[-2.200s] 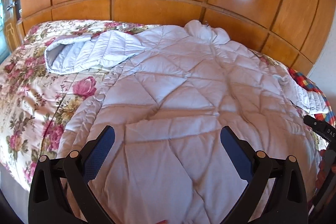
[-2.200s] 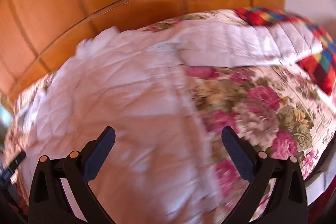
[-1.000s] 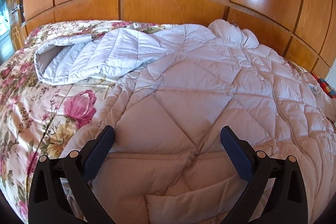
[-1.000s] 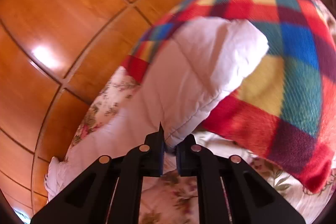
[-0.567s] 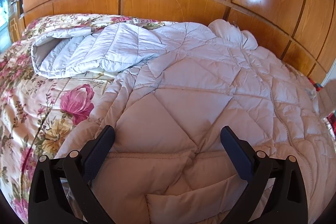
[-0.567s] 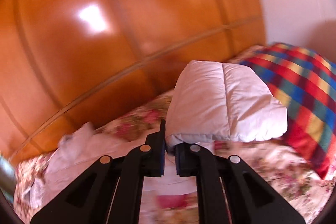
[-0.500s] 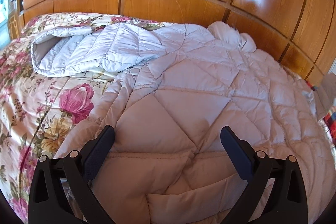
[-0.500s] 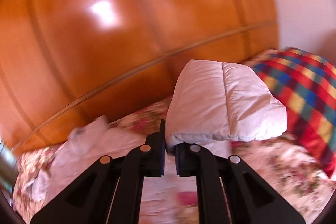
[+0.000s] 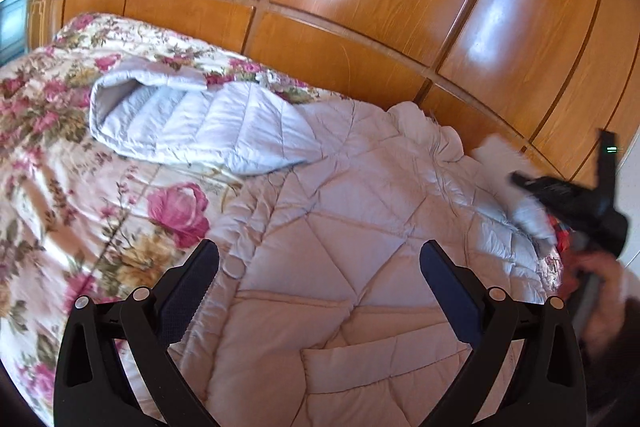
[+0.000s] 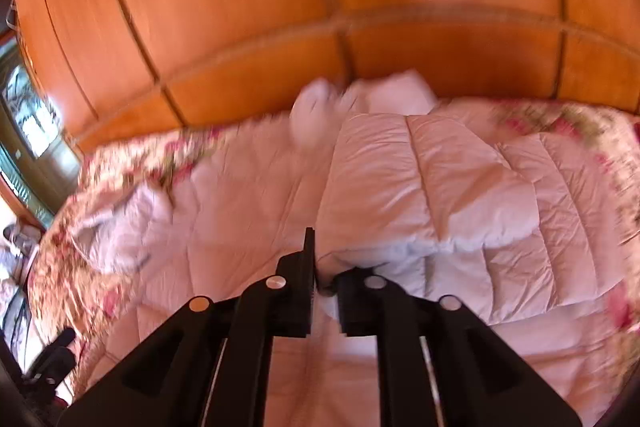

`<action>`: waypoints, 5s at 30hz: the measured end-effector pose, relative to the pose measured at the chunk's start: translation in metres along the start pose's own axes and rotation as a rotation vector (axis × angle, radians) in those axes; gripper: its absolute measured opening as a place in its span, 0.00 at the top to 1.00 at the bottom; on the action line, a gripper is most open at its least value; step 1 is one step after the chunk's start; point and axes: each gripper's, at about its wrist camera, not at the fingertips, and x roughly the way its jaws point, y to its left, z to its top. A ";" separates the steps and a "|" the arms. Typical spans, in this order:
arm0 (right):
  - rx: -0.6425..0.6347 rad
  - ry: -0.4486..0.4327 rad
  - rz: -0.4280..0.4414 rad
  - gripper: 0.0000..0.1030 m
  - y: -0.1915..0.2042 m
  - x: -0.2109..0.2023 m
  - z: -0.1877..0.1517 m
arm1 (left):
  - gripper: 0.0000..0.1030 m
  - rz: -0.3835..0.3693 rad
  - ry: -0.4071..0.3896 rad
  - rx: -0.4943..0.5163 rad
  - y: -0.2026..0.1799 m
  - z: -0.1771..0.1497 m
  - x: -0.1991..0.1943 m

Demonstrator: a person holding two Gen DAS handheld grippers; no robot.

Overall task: Fold small clothes
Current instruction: 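Fold the held sleeve across the jacket body toward the left tool, then lay the sleeve flat on the jacket and open the right gripper, then grasp the other jacket sleeve with the left gripper, then fold the held sleeve across the jacket toward the right tool, release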

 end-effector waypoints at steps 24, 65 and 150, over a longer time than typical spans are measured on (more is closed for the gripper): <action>0.564 -0.070 0.130 0.44 -0.182 -0.071 -0.057 | 0.03 -0.269 0.182 0.025 -0.086 0.022 0.086; 0.651 -0.215 0.057 0.84 -0.242 -0.029 -0.053 | 0.99 -0.195 0.211 0.010 -0.080 0.058 0.176; 0.433 -0.060 0.473 0.23 -0.111 -0.045 -0.028 | 0.95 -0.634 0.202 -0.468 -0.099 0.033 0.154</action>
